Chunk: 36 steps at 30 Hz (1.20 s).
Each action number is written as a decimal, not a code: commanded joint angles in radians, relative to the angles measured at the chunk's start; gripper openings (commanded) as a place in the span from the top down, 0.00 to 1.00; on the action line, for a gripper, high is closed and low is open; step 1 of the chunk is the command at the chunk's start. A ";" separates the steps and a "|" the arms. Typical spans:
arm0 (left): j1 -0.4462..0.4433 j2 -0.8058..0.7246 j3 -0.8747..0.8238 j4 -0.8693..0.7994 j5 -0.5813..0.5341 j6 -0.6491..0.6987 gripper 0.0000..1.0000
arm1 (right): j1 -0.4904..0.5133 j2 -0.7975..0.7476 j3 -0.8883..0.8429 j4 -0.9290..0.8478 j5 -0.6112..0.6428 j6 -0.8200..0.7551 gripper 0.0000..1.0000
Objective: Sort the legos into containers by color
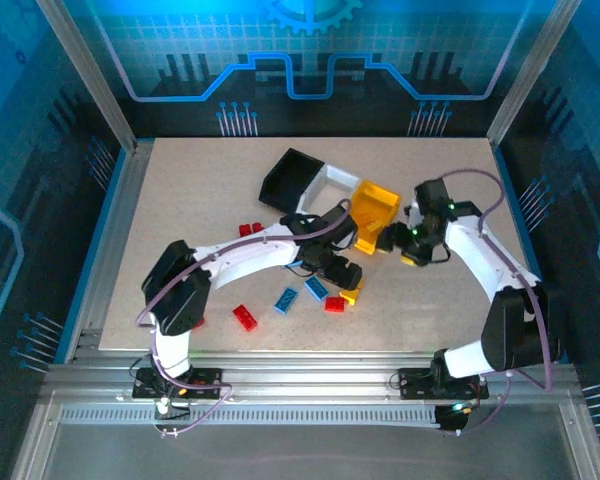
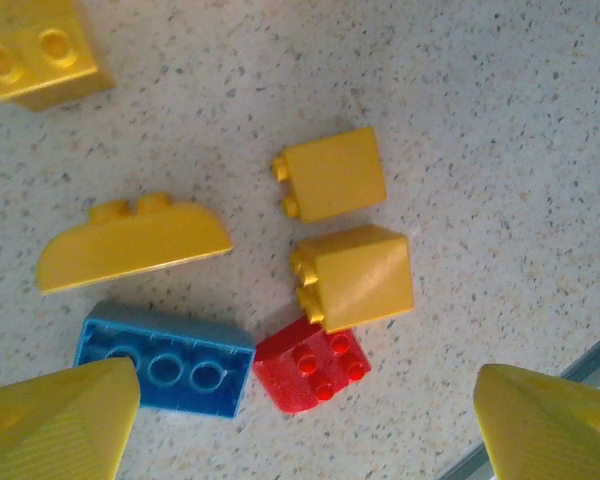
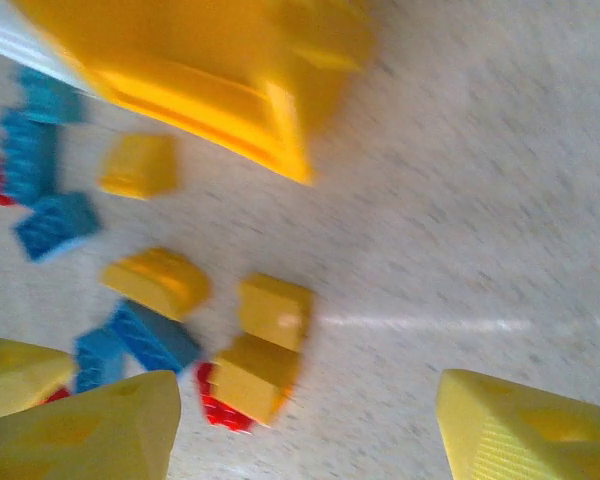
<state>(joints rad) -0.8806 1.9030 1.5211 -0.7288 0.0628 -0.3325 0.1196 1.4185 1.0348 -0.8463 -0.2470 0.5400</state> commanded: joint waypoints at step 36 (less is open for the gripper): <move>-0.080 0.284 0.174 -0.125 0.001 -0.063 0.26 | -0.246 -0.238 -0.271 -0.022 -0.101 -0.077 0.28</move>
<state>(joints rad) -0.9550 2.1521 1.6901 -0.8230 0.0902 -0.3717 -0.1146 1.2076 0.7769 -0.8452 -0.3237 0.4698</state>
